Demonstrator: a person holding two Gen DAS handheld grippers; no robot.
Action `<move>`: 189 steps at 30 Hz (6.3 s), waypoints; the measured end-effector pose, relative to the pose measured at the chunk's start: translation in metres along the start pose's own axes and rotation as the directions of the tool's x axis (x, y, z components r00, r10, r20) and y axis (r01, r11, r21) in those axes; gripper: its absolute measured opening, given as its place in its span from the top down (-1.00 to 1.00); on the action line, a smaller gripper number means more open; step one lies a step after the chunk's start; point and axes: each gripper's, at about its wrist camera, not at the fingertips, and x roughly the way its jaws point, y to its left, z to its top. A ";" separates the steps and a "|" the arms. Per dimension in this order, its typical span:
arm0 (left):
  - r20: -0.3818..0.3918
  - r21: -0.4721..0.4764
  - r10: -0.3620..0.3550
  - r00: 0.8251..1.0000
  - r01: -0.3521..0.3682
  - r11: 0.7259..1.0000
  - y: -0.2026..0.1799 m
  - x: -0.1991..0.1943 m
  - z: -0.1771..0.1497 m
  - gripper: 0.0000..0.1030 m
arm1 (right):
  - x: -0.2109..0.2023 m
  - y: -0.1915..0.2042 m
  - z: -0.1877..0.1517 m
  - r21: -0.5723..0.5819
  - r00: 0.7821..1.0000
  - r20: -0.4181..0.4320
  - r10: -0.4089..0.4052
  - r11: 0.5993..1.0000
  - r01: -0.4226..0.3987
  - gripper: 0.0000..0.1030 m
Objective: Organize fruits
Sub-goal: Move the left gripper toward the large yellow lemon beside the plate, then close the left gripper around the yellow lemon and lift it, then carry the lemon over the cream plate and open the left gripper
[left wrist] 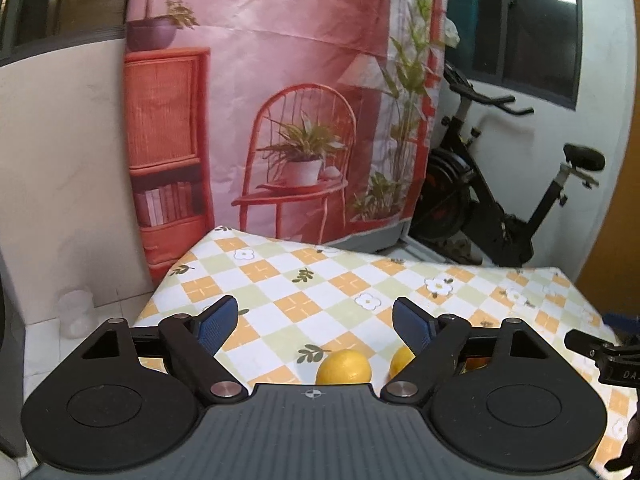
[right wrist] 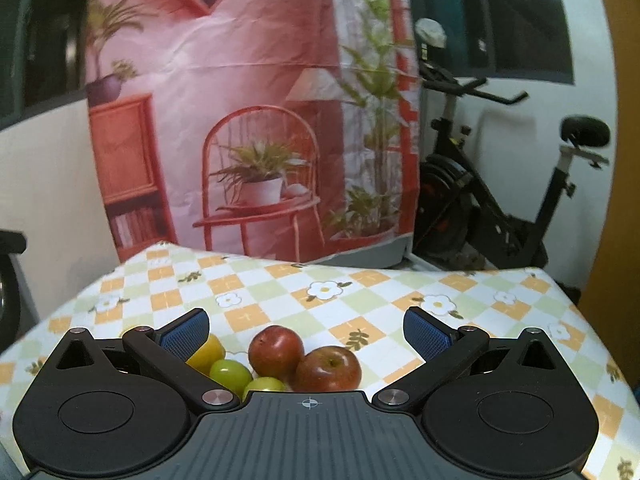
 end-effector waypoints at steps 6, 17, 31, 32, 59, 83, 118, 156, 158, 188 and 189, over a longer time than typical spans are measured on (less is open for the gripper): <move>-0.048 -0.012 -0.013 0.999 0.013 1.000 0.004 0.017 -0.003 -0.66 | 0.013 0.015 -0.003 -0.035 0.999 -0.040 0.032 0.999 -0.034 -0.99; -0.124 -0.006 -0.035 0.992 0.035 0.999 0.008 0.046 -0.003 -0.46 | 0.033 0.020 -0.011 -0.065 0.990 -0.120 0.071 0.995 -0.079 -0.99; -0.164 0.009 -0.098 0.982 0.101 0.995 0.019 0.085 0.005 -0.05 | 0.083 0.042 0.000 -0.110 0.931 -0.250 0.264 0.948 -0.298 -0.86; -0.172 0.003 -0.098 0.980 0.100 0.995 0.021 0.090 0.005 -0.02 | 0.087 0.048 0.003 -0.131 0.925 -0.258 0.278 0.939 -0.319 -0.85; -0.297 -0.253 -0.331 0.896 0.261 0.932 0.046 0.175 -0.033 0.23 | 0.183 0.162 -0.010 -0.227 0.784 -0.478 0.395 0.807 -0.545 -0.12; -0.341 -0.321 -0.384 0.858 0.277 0.906 0.062 0.204 -0.047 0.20 | 0.201 0.165 -0.016 -0.237 0.791 -0.495 0.359 0.821 -0.520 -0.14; -0.344 -0.319 -0.481 0.807 0.382 0.868 0.050 0.162 -0.046 0.35 | 0.133 0.147 -0.015 -0.100 0.784 -0.421 0.456 0.836 -0.540 -0.07; -0.422 -0.138 -0.375 0.825 0.351 0.926 -0.005 0.134 -0.086 0.28 | 0.090 0.113 -0.066 -0.018 0.769 -0.405 0.494 0.837 -0.547 -0.09; -0.416 -0.127 -0.364 0.833 0.343 0.931 -0.006 0.133 -0.086 0.28 | 0.086 0.111 -0.066 -0.021 0.777 -0.391 0.494 0.839 -0.544 -0.09; -0.345 -0.168 -0.275 0.897 0.230 0.959 -0.012 0.117 -0.096 0.19 | 0.028 -0.039 -0.088 -0.012 0.974 -0.098 0.204 0.979 -0.206 -0.09; -0.345 -0.166 -0.272 0.898 0.227 0.960 -0.012 0.117 -0.096 0.19 | 0.030 -0.042 -0.089 -0.003 0.975 -0.100 0.198 0.980 -0.199 -0.08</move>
